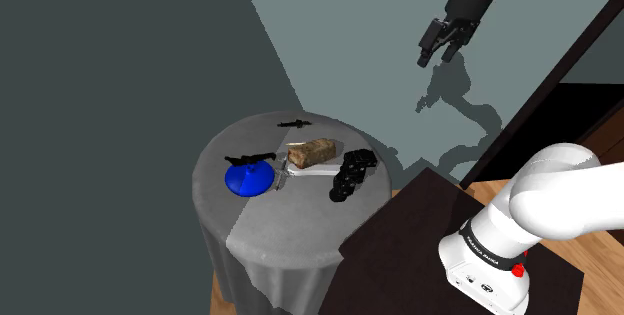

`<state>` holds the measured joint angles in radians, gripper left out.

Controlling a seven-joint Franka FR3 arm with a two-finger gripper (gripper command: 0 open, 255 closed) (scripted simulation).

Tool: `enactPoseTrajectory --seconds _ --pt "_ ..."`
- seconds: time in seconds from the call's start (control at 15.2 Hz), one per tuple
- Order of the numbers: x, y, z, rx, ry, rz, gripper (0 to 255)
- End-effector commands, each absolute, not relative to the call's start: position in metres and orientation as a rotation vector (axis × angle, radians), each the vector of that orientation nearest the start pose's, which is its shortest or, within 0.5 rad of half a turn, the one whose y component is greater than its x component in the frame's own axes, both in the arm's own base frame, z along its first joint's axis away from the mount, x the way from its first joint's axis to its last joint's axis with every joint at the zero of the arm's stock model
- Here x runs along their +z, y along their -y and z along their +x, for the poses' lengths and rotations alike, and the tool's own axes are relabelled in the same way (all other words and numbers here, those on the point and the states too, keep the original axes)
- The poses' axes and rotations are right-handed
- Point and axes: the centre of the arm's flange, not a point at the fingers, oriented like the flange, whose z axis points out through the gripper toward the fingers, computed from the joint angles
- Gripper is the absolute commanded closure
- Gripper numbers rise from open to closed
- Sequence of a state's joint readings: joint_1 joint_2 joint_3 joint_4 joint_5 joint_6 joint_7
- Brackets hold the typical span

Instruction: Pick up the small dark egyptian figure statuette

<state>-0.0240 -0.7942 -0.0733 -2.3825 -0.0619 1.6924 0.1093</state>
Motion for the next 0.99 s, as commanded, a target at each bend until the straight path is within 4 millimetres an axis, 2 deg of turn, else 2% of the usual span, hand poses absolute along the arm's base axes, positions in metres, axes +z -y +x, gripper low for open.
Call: enactPoseTrajectory --seconds 0.0,0.92 --pt "0.591 0.043 0.314 -0.162 -0.287 -3.132 0" --pt "0.491 -0.087 0.416 0.031 -0.603 -3.096 0"
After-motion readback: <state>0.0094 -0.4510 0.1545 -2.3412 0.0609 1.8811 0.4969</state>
